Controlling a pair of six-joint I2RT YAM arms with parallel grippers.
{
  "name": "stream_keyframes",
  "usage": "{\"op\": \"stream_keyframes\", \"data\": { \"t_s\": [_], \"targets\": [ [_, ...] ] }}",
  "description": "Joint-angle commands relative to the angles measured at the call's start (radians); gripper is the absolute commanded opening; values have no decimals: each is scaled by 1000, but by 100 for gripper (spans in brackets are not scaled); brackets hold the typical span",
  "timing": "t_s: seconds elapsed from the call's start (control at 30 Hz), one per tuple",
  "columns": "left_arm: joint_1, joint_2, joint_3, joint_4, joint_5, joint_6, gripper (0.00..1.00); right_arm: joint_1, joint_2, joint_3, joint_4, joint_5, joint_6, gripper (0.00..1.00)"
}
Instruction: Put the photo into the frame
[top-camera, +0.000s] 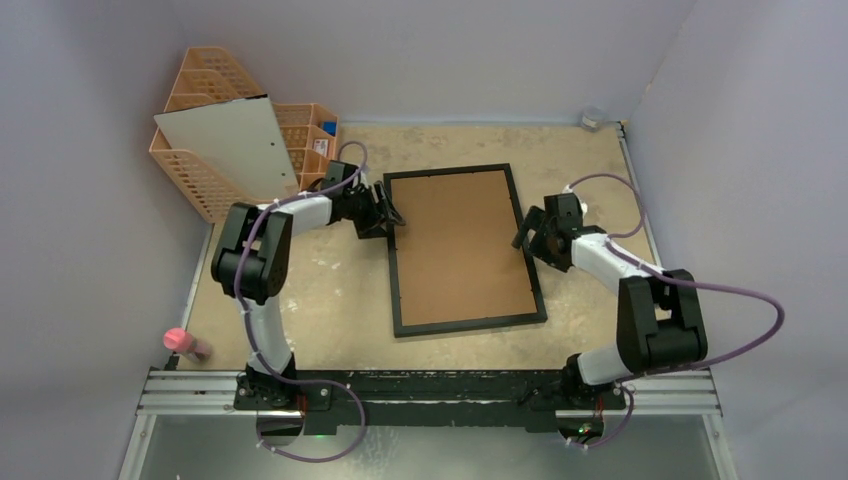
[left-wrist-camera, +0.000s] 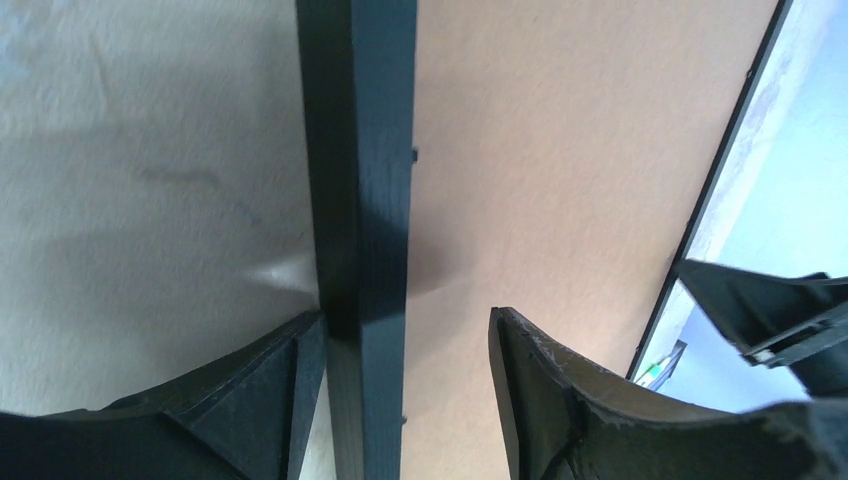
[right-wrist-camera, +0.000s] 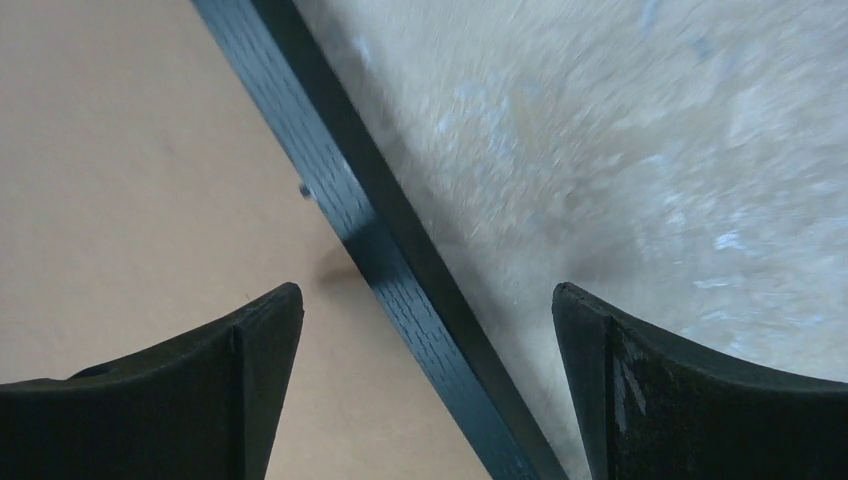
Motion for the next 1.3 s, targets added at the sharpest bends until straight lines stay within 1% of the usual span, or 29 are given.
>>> {"op": "stream_keyframes", "data": {
  "t_s": [0.0, 0.07, 0.17, 0.33, 0.47, 0.53, 0.63, 0.7, 0.8, 0.9, 1.0, 1.07, 1.13, 1.17, 1.2, 1.27],
  "targets": [
    [-7, 85, 83, -1, -13, 35, 63, 0, 29, -35, 55, -158, -95, 96],
    [-19, 120, 137, -36, 4, 69, 63, 0, 38, -51, 78, -242, -134, 95],
    [-37, 155, 197, -63, 14, 104, 64, 2, 36, -67, 94, -304, -164, 92],
    [-60, 214, 299, -75, 57, 133, 63, 2, -42, -122, 97, -422, -137, 90],
    [-84, 279, 389, -73, 82, 140, 63, 3, -130, -208, 105, -540, -74, 89],
    [-96, 312, 423, -58, 89, 107, 62, 3, -182, -265, 132, -611, -43, 88],
    [-129, 372, 466, 8, 156, 29, 61, 12, -271, -358, 194, -691, 0, 88],
    [-158, 409, 512, 36, 165, 3, 61, 14, -322, -416, 249, -744, 30, 89],
    [-191, 468, 576, 64, 185, -16, 61, 20, -341, -484, 342, -817, 64, 89],
    [-199, 521, 628, 103, 232, -49, 61, 35, -312, -513, 417, -866, 71, 90],
    [-197, 553, 682, 110, 249, -42, 61, 53, -261, -490, 409, -847, 61, 91],
    [-189, 561, 753, 0, 188, 24, 61, 56, -262, -442, 240, -687, 49, 91],
    [-173, 548, 818, -113, 103, 102, 63, 56, -318, -406, 63, -519, 57, 92],
    [-161, 533, 836, -147, 76, 127, 64, 55, -369, -394, 12, -468, 65, 92],
    [-147, 518, 842, -167, 60, 143, 64, 56, -422, -379, -14, -428, 79, 93],
    [-115, 479, 846, -189, 56, 155, 66, 56, -522, -350, -49, -398, 97, 94]
  ]
}}
